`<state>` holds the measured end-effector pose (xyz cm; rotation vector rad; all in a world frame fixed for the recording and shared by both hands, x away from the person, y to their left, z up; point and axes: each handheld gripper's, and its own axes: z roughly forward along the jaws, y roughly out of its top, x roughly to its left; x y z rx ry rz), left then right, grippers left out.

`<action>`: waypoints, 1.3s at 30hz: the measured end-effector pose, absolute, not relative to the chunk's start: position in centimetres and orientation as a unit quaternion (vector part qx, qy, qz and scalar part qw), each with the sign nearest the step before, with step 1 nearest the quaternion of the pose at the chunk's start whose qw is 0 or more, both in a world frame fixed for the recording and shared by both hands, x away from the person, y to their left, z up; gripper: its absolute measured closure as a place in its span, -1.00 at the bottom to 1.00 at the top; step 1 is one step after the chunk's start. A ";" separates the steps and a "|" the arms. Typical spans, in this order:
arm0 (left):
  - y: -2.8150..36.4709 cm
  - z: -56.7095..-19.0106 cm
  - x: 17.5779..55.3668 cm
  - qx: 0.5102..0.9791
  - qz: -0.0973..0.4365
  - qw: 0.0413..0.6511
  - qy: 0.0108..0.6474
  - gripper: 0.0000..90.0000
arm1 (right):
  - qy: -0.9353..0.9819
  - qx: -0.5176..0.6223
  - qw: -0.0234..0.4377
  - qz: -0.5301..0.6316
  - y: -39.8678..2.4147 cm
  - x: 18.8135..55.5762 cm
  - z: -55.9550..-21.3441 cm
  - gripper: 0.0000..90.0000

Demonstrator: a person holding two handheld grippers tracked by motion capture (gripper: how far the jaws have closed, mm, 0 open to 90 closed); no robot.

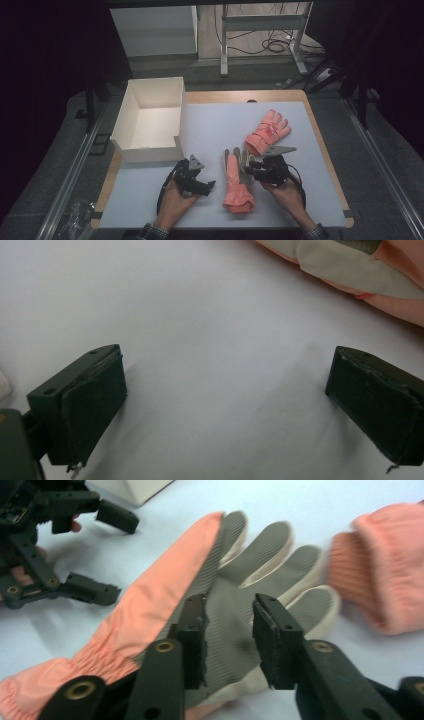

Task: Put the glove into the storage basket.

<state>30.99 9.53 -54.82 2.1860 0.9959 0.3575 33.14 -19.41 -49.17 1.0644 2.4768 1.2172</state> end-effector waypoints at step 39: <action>9.5 -54.8 31.0 0.844 0.136 0.348 0.385 -0.93 | 0.786 0.476 0.184 0.350 -25.0 47.6 -47.8 -0.21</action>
